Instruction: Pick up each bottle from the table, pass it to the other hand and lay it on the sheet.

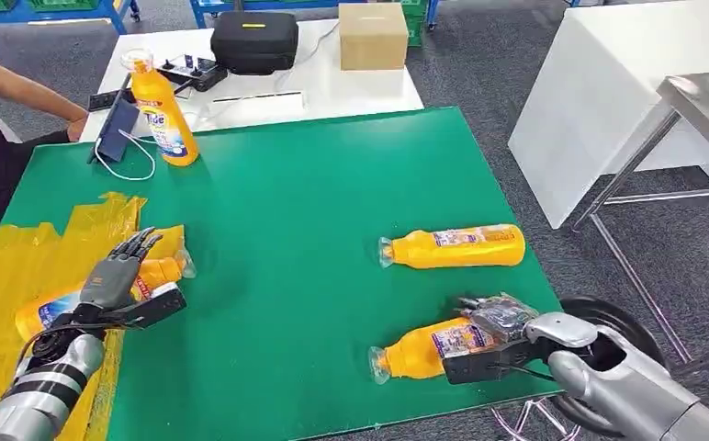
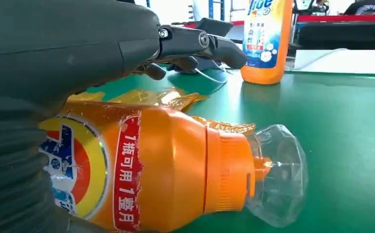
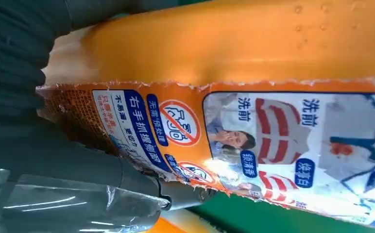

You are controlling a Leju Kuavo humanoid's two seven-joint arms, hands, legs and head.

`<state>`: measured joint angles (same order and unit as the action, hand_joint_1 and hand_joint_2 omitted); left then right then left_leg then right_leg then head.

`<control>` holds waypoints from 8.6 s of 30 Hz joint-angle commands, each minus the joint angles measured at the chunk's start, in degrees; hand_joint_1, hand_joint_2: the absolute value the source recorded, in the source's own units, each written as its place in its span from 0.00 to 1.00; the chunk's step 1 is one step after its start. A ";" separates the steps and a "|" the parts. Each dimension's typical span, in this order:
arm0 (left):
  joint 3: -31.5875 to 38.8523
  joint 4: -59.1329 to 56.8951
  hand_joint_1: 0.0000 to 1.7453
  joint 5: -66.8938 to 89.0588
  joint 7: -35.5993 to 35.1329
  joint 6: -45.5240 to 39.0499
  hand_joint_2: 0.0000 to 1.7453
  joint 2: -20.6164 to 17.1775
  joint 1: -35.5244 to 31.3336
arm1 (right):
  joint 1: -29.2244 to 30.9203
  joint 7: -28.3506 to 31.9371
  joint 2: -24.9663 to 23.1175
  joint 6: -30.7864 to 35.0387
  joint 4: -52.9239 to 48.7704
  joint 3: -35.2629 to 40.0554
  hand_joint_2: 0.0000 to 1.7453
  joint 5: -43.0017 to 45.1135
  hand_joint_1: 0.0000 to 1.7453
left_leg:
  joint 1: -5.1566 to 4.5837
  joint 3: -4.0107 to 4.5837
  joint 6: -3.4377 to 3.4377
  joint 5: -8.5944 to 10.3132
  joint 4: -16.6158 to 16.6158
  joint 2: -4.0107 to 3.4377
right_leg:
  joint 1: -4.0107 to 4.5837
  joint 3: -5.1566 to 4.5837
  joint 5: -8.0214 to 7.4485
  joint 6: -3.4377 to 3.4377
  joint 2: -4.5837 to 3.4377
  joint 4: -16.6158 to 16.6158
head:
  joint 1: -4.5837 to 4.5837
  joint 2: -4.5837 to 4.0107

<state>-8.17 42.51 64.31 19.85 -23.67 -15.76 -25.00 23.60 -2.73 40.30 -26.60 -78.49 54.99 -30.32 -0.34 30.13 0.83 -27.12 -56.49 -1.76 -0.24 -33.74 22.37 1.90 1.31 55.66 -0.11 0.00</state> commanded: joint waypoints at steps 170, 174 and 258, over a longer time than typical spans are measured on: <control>1.28 -9.35 1.00 25.69 -20.39 -1.19 1.00 7.35 2.79 | -9.18 2.65 -15.46 15.10 -3.83 -32.12 1.00 6.05 0.00 | -0.02 0.13 -0.19 0.50 0.15 0.26 | -0.16 0.04 -0.45 -0.32 -0.01 0.01 | -0.04 0.00; 2.55 -10.07 0.00 23.07 -16.73 2.20 1.00 6.91 1.42 | -6.47 1.60 -15.54 13.70 0.96 -32.04 1.00 5.91 0.00 | -0.02 0.05 -0.18 0.47 0.10 0.28 | -0.17 0.11 -0.39 -0.32 0.08 0.10 | -0.04 0.00; 13.92 24.81 0.00 -51.46 4.62 39.40 0.00 11.36 5.80 | 14.40 7.23 -23.75 7.25 28.23 -19.81 1.00 18.92 1.00 | -0.08 1.11 -0.16 0.63 0.01 0.37 | -0.10 -1.09 -0.38 -0.22 0.21 0.27 | -0.07 0.00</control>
<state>3.45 66.18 13.00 24.72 15.52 -6.12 -18.90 36.99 4.68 17.11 -19.45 -48.83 36.28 -11.63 -0.45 31.29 0.71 -26.44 -56.48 -1.43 -0.35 -34.87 21.96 1.67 1.63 55.94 -0.17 0.00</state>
